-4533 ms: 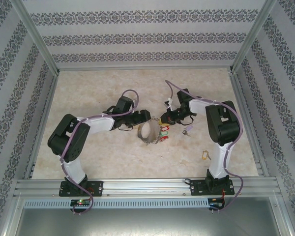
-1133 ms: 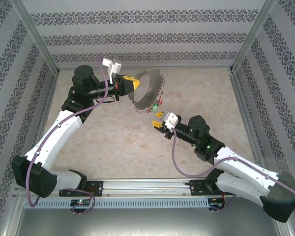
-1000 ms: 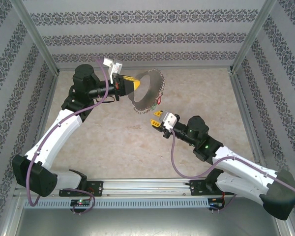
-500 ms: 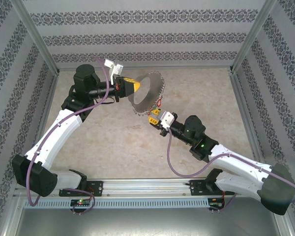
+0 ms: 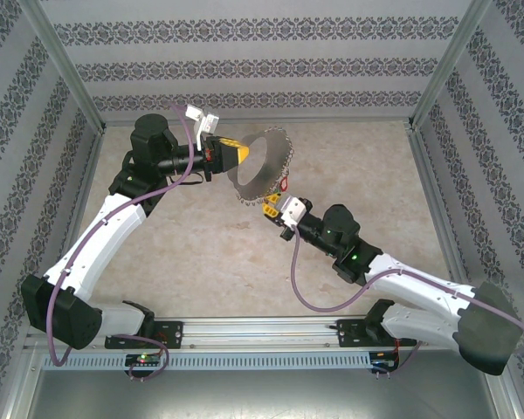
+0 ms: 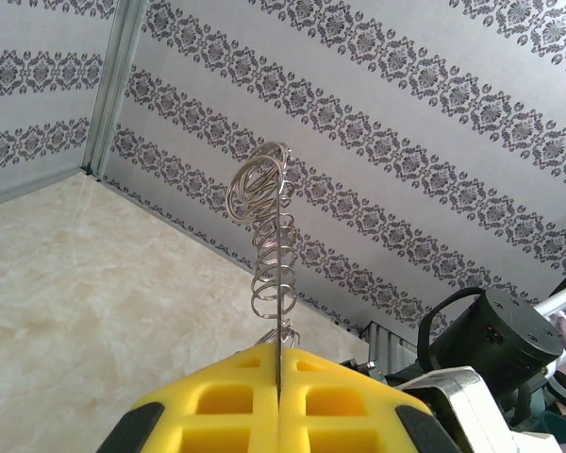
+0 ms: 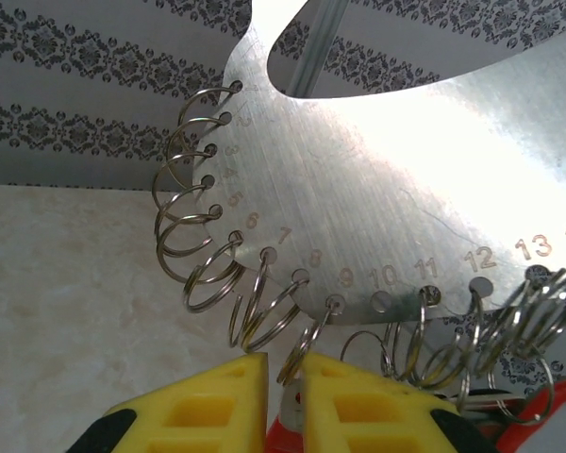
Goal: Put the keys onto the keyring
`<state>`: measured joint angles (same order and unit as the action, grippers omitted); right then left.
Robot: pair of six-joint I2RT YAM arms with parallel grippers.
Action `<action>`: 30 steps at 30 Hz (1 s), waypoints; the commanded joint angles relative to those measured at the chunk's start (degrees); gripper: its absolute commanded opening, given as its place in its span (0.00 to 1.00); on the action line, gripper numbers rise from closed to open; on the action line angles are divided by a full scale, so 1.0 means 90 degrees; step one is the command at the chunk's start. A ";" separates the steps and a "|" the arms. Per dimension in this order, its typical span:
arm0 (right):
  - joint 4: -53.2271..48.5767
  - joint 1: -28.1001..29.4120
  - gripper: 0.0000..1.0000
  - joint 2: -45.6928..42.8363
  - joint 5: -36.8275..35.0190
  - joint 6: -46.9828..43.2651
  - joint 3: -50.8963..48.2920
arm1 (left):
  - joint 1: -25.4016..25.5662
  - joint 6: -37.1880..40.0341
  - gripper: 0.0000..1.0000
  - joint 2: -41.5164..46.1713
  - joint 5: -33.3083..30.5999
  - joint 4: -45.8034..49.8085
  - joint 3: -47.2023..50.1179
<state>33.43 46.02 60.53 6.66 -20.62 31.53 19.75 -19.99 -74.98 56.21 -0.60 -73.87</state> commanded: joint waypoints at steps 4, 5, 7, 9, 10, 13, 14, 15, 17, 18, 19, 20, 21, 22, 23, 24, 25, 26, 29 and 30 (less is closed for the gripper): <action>0.0467 0.0112 0.15 0.0099 -0.0361 -0.0081 0.0186 | -0.0065 -0.0101 0.00 0.0041 0.0125 -0.0262 -0.0201; 0.0475 0.0121 0.15 0.0099 -0.0375 -0.0070 0.0179 | -0.0066 -0.0108 0.00 0.0051 0.0123 -0.0258 -0.0195; 0.0503 0.0124 0.15 0.0099 -0.0423 -0.0066 0.0169 | -0.0071 -0.0150 0.01 0.0056 0.0112 -0.0292 -0.0187; 0.0524 0.0130 0.15 0.0082 -0.0482 -0.0062 0.0150 | -0.0066 -0.0153 0.01 0.0055 0.0103 -0.0302 -0.0164; 0.0543 0.0136 0.15 0.0081 -0.0521 -0.0062 0.0140 | -0.0066 -0.0162 0.01 0.0051 0.0094 -0.0296 -0.0162; 0.0548 0.0131 0.12 0.0071 -0.0544 -0.0063 0.0130 | -0.0071 -0.0173 0.01 0.0068 0.0054 -0.0316 -0.0138; 0.0549 0.0131 0.12 0.0069 -0.0544 -0.0062 0.0124 | -0.0068 -0.0182 0.01 0.0069 0.0030 -0.0325 -0.0133; 0.0546 0.0132 0.10 0.0071 -0.0536 -0.0062 0.0121 | -0.0067 -0.0200 0.01 0.0079 -0.0002 -0.0350 -0.0120; 0.0516 0.0131 0.07 0.0070 -0.0546 -0.0062 0.0113 | -0.0069 -0.0243 0.01 0.0079 -0.0041 -0.0404 -0.0094; 0.0521 0.0136 0.07 0.0071 -0.0559 -0.0062 0.0103 | -0.0067 -0.0263 0.01 0.0071 -0.0060 -0.0429 -0.0079; 0.0513 0.0132 0.05 0.0073 -0.0564 -0.0052 0.0091 | -0.0074 -0.0283 0.02 0.0079 -0.0096 -0.0441 -0.0067; 0.0487 0.0131 0.02 0.0074 -0.0564 -0.0057 0.0081 | -0.0065 -0.0294 0.02 0.0091 -0.0142 -0.0450 -0.0047; 0.0439 0.0131 0.02 0.0077 -0.0578 -0.0079 0.0076 | -0.0068 -0.0315 0.02 0.0105 -0.0201 -0.0481 -0.0023; 0.0421 0.0132 0.02 0.0083 -0.0601 -0.0084 0.0063 | -0.0065 -0.0350 0.02 0.0116 -0.0262 -0.0521 0.0020; 0.0409 0.0133 0.01 0.0085 -0.0621 -0.0086 0.0047 | -0.0068 -0.0397 0.02 0.0142 -0.0311 -0.0579 0.0062; 0.0380 0.0131 0.00 0.0079 -0.0622 -0.0103 0.0033 | -0.0066 -0.0447 0.02 0.0158 -0.0393 -0.0657 0.0120; 0.0351 0.0131 0.00 0.0076 -0.0648 -0.0111 0.0025 | -0.0070 -0.0513 0.03 0.0193 -0.0500 -0.0712 0.0186; 0.0324 0.0131 0.00 0.0076 -0.0678 -0.0103 0.0022 | -0.0068 -0.0577 0.03 0.0222 -0.0579 -0.0781 0.0257; 0.0047 0.0085 0.00 0.0070 -0.0689 -0.0001 0.0119 | -0.0072 -0.0618 0.07 0.0271 -0.0798 -0.0779 0.0458; -0.0069 0.0050 0.00 0.0069 -0.0660 0.0065 0.0165 | -0.0065 -0.0625 0.08 0.0287 -0.0858 -0.0746 0.0528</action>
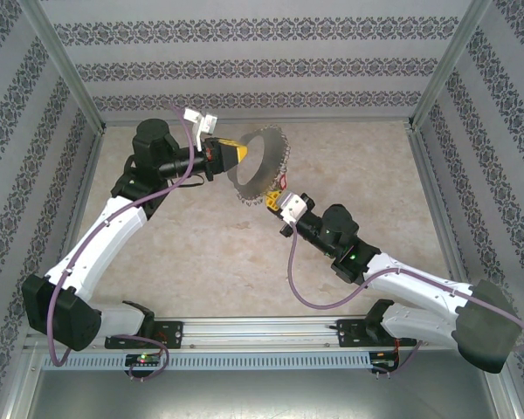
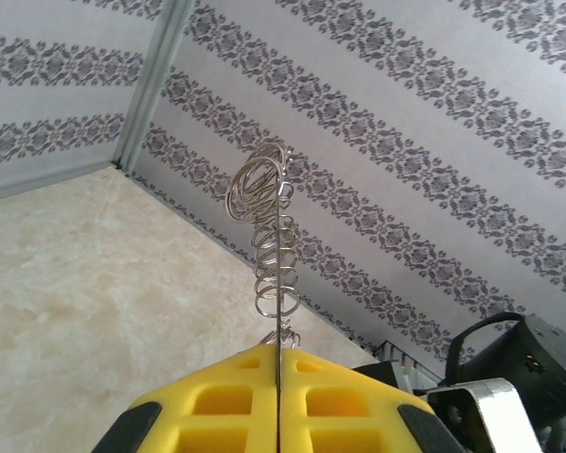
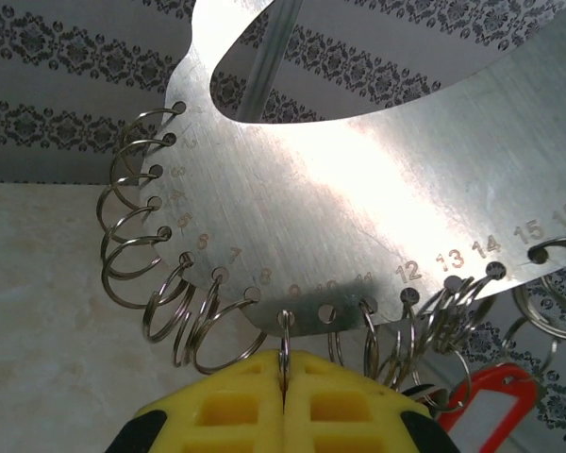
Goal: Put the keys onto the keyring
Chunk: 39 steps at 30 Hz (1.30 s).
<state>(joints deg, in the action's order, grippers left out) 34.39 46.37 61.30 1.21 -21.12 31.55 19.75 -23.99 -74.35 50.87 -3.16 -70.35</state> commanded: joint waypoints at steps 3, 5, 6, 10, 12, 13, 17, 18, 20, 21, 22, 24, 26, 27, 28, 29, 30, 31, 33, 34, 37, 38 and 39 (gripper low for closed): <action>-0.0624 -0.0178 0.00 -0.0052 0.0274 0.0355 0.0315 | -0.0066 -0.0333 0.11 0.0243 -0.0624 -0.0413 0.0448; -0.0933 -0.0328 0.00 -0.0046 0.0525 0.0536 0.0402 | -0.0069 -0.0552 0.11 0.0255 -0.0866 -0.0585 0.0790; -0.1176 -0.0428 0.00 -0.0028 0.0735 0.0603 0.0468 | -0.0067 -0.0766 0.11 0.0261 -0.0971 -0.0809 0.1018; -0.2082 -0.0733 0.00 0.0094 0.1351 0.0868 0.0780 | -0.0068 -0.1597 0.14 0.0114 -0.1229 -0.1692 0.1832; -0.2482 -0.0883 0.00 0.0200 0.1619 0.0990 0.0937 | -0.0060 -0.1961 0.16 -0.0005 -0.1294 -0.2028 0.2142; -0.2657 -0.0958 0.00 0.0263 0.1767 0.1064 0.1005 | -0.0060 -0.2110 0.19 -0.0074 -0.1339 -0.2098 0.2271; -0.3038 -0.1304 0.00 0.0469 0.2594 0.1221 0.1194 | -0.0065 -0.2523 0.25 -0.0344 -0.1551 -0.2285 0.2806; -0.3136 -0.1376 0.00 0.0537 0.2775 0.1202 0.1246 | -0.0064 -0.2663 0.29 -0.0421 -0.1587 -0.2429 0.2977; -0.3323 -0.1444 0.00 0.0651 0.2937 0.1100 0.1346 | -0.0064 -0.2887 0.29 -0.0562 -0.1590 -0.2772 0.3288; -0.3443 -0.1477 0.00 0.0709 0.3053 0.1022 0.1405 | -0.0046 -0.2934 0.31 -0.0617 -0.1599 -0.2878 0.3398; -0.3585 -0.1521 0.00 0.0780 0.3138 0.0951 0.1492 | -0.0046 -0.2941 0.35 -0.0676 -0.1591 -0.2940 0.3504; -0.3803 -0.1627 0.00 0.0941 0.3358 0.0815 0.1629 | -0.0032 -0.2889 0.36 -0.0791 -0.1576 -0.2995 0.3659; -0.4167 -0.1703 0.00 0.1142 0.3441 0.0623 0.1833 | -0.0023 -0.2860 0.40 -0.0907 -0.1571 -0.3055 0.3797; -0.4302 -0.1729 0.00 0.1222 0.3470 0.0544 0.1930 | -0.0023 -0.2862 0.44 -0.0962 -0.1540 -0.3135 0.3853; -0.4444 -0.1753 0.00 0.1312 0.3482 0.0435 0.2016 | -0.0017 -0.2853 0.46 -0.1018 -0.1496 -0.3210 0.3922; -0.4568 -0.1772 0.00 0.1382 0.3454 0.0338 0.2099 | -0.0009 -0.2835 0.46 -0.1076 -0.1473 -0.3256 0.3984; -0.4631 -0.1790 0.00 0.1433 0.3408 0.0277 0.2149 | -0.0005 -0.2805 0.48 -0.1104 -0.1507 -0.3262 0.4024; -0.4727 -0.1802 0.00 0.1491 0.3309 0.0180 0.2194 | -0.0006 -0.2778 0.52 -0.1135 -0.1563 -0.3260 0.4111; -0.4961 -0.1803 0.00 0.1573 0.3066 -0.0039 0.2315 | -0.0002 -0.2756 0.56 -0.1158 -0.1640 -0.3299 0.4249; -0.5060 -0.1795 0.00 0.1596 0.2918 -0.0172 0.2361 | 0.0000 -0.2759 0.58 -0.1147 -0.1683 -0.3344 0.4336; -0.5346 -0.1755 0.00 0.1626 0.2470 -0.0606 0.2477 | 0.0002 -0.2593 0.67 -0.1052 -0.1886 -0.3178 0.4485; -0.5406 -0.1737 0.00 0.1644 0.2315 -0.0733 0.2511 | -0.0007 -0.2462 0.67 -0.0988 -0.1910 -0.3024 0.4471; -0.5504 -0.1717 0.00 0.1660 0.2176 -0.0896 0.2545 | -0.0006 -0.2340 0.67 -0.0932 -0.1954 -0.2879 0.4462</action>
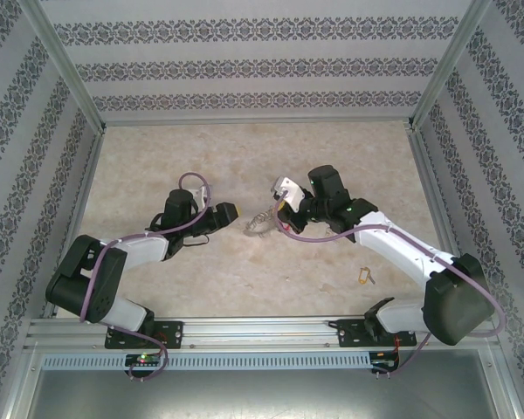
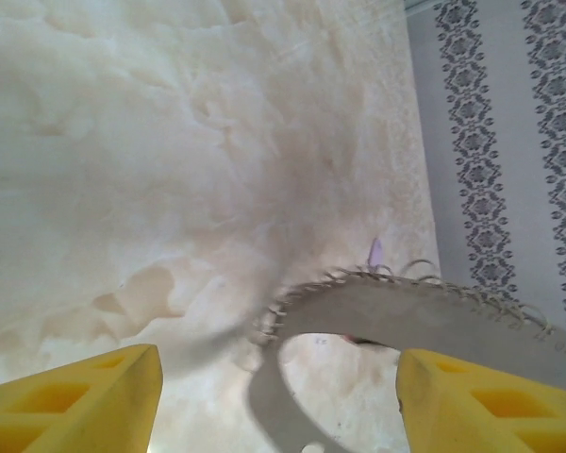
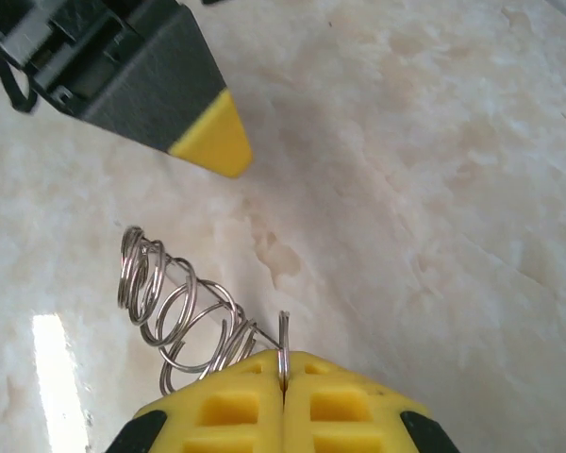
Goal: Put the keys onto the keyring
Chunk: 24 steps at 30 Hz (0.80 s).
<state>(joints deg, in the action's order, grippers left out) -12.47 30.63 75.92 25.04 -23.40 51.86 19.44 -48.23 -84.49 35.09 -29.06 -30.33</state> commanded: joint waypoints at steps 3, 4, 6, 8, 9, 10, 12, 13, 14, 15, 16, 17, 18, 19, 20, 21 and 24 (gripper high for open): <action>-0.0551 0.0341 0.00 0.0079 -0.1204 -0.1430 0.0333 | 0.0035 0.0770 0.69 0.0476 -0.0462 0.0555 -0.0034; -0.0589 0.0505 0.00 0.0099 -0.1495 -0.1715 0.0303 | 0.0035 0.0911 0.69 0.0584 -0.0559 0.0750 -0.0065; -0.0553 0.0876 0.00 0.0164 -0.2116 -0.2119 0.0220 | 0.0031 0.1138 0.69 0.0795 -0.0755 0.1069 -0.0146; -0.0435 0.1224 0.00 0.0242 -0.2590 -0.2355 0.0118 | 0.0033 0.1319 0.70 0.1005 -0.0949 0.1276 -0.0193; -0.0394 0.1379 0.00 0.0279 -0.2766 -0.2454 0.0092 | 0.0027 0.1398 0.70 0.1082 -0.1019 0.1336 -0.0208; -0.0342 0.1578 0.00 0.0327 -0.2977 -0.2595 0.0054 | 0.0032 0.1471 0.70 0.1161 -0.1093 0.1403 -0.0235; -0.0095 0.1954 0.00 0.0381 -0.3584 -0.2836 -0.0125 | 0.0033 0.1635 0.70 0.1305 -0.1203 0.1554 -0.0321; -0.0035 0.2069 0.00 0.0377 -0.3657 -0.2841 -0.0181 | 0.0032 0.1736 0.70 0.1372 -0.1196 0.1585 -0.0359; -0.0045 0.2094 0.00 0.0338 -0.3535 -0.2685 -0.0181 | 0.0036 0.1838 0.69 0.1430 -0.1143 0.1614 -0.0406; -0.0152 0.2066 0.00 0.0285 -0.3251 -0.2526 -0.0153 | 0.0030 0.1915 0.69 0.1463 -0.1077 0.1613 -0.0447; -0.0347 0.2001 0.00 0.0190 -0.2800 -0.2436 -0.0123 | 0.0035 0.2048 0.67 0.1487 -0.0907 0.1542 -0.0505; -0.0364 0.1903 0.00 0.0067 -0.2295 -0.2287 -0.0149 | 0.0037 0.2186 0.67 0.1487 -0.0682 0.1454 -0.0554; -0.0423 0.1758 0.00 -0.0033 -0.1717 -0.2152 -0.0177 | 0.0034 0.2291 0.66 0.1484 -0.0517 0.1377 -0.0577; -0.0533 0.1562 0.00 -0.0135 -0.0990 -0.2075 -0.0166 | 0.0036 0.2441 0.65 0.1465 -0.0254 0.1174 -0.0581; -0.0548 0.1414 0.00 -0.0203 -0.0463 -0.1891 -0.0159 | 0.0034 0.2615 0.64 0.1440 0.0040 0.0965 -0.0568; -0.0609 0.1223 0.00 -0.0256 0.0152 -0.1665 -0.0134 | 0.0036 0.2807 0.64 0.1415 0.0372 0.0809 -0.0558; -0.1070 0.0575 0.00 -0.0164 0.2179 -0.1307 0.0055 | 0.0046 0.3361 0.60 0.1356 0.1366 0.0502 -0.0594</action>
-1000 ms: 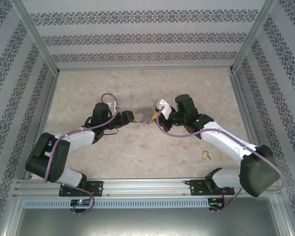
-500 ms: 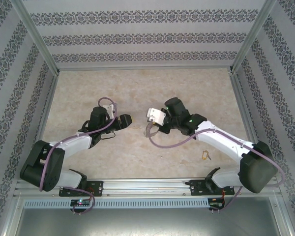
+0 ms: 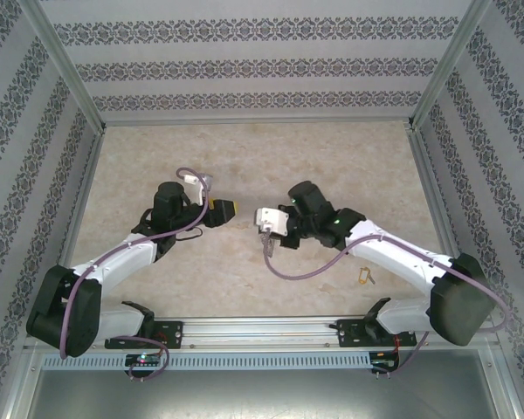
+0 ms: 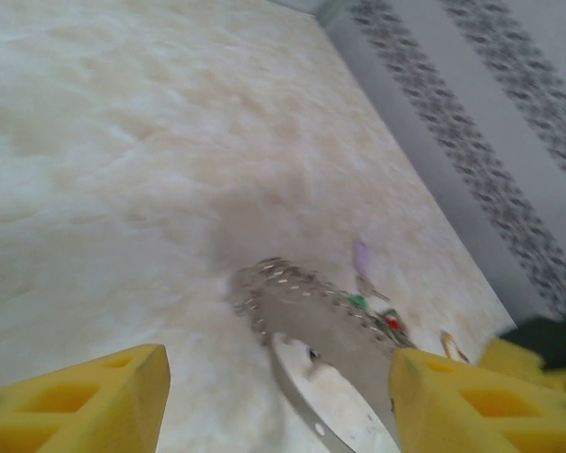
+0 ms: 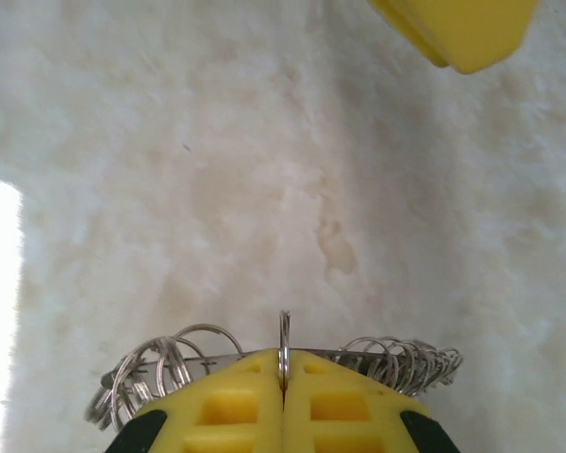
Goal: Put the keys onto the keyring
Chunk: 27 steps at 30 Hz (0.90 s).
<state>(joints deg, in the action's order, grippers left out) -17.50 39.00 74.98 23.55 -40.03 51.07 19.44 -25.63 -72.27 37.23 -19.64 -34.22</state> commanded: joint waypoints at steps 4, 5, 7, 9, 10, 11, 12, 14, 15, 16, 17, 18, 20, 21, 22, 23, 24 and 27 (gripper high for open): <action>-0.0944 -0.0681 0.00 0.0174 0.3023 0.0625 0.0306 | 0.0128 0.1625 0.56 -0.0072 0.1736 -0.0239 -0.0388; -0.0949 -0.0686 0.00 0.0166 0.2921 0.0557 0.0277 | 0.0187 0.1838 0.54 -0.0076 0.1882 -0.0157 -0.0455; -0.0874 -0.0708 0.00 0.0101 0.2803 0.0432 0.0201 | 0.0351 0.2308 0.49 -0.0095 0.2100 0.0045 -0.0564; -0.0785 -0.0744 0.00 0.0049 0.2670 0.0385 0.0156 | 0.0570 0.2935 0.45 -0.0095 0.2259 0.0373 -0.0685; -0.0780 -0.0768 0.00 0.0031 0.2627 0.0331 0.0156 | 0.0689 0.3220 0.45 -0.0109 0.2300 0.0599 -0.0772; -0.0757 -0.0783 0.00 0.0011 0.2558 0.0327 0.0156 | 0.0778 0.3408 0.45 -0.0146 0.2291 0.0777 -0.0847; -0.0733 -0.0796 0.00 -0.0005 0.2504 0.0316 0.0161 | 0.0843 0.3485 0.44 -0.0188 0.2270 0.0856 -0.0906; -0.0703 -0.0799 0.00 -0.0063 0.2442 0.0225 0.0156 | 0.0905 0.3531 0.44 -0.0346 0.2363 0.0829 -0.0957; -0.0653 -0.0794 0.00 -0.0091 0.2401 0.0200 0.0143 | 0.0932 0.3533 0.43 -0.0418 0.2385 0.0752 -0.0972; -0.0605 -0.0799 0.00 -0.0116 0.2367 0.0160 0.0119 | 0.0945 0.3513 0.43 -0.0484 0.2400 0.0654 -0.0968; -0.0576 -0.0799 0.00 -0.0141 0.2345 0.0094 0.0099 | 0.0976 0.3512 0.43 -0.0538 0.2411 0.0568 -0.0981; -0.0554 -0.0799 0.00 -0.0164 0.2336 0.0008 0.0080 | 0.0993 0.3535 0.43 -0.0615 0.2414 0.0532 -0.1014; -0.0477 -0.0803 0.00 -0.0204 0.2267 -0.0082 0.0037 | 0.1022 0.3731 0.42 -0.0768 0.2438 0.0671 -0.1121; -0.0468 -0.0799 0.00 -0.0216 0.2240 -0.0144 0.0017 | 0.1025 0.3828 0.40 -0.0854 0.2467 0.0758 -0.1185; -0.0451 -0.0794 0.00 -0.0222 0.2197 -0.0212 0.0019 | 0.1029 0.3929 0.39 -0.0910 0.2519 0.0813 -0.1239; -0.0438 -0.0806 0.00 -0.0226 0.2134 -0.0231 0.0024 | 0.1024 0.4001 0.39 -0.0974 0.2575 0.0861 -0.1288; -0.0437 -0.0808 0.00 -0.0209 0.2101 -0.0255 0.0043 | 0.1024 0.4037 0.39 -0.1037 0.2640 0.0898 -0.1357; -0.0436 -0.0828 0.00 -0.0164 0.2070 -0.0311 0.0108 | 0.1027 0.4176 0.40 -0.1138 0.2867 0.1069 -0.1526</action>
<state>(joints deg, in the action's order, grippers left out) -23.22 32.34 74.48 41.78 -40.53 51.68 28.14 7.88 -81.84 59.07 -12.23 -45.36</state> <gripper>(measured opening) 0.060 0.398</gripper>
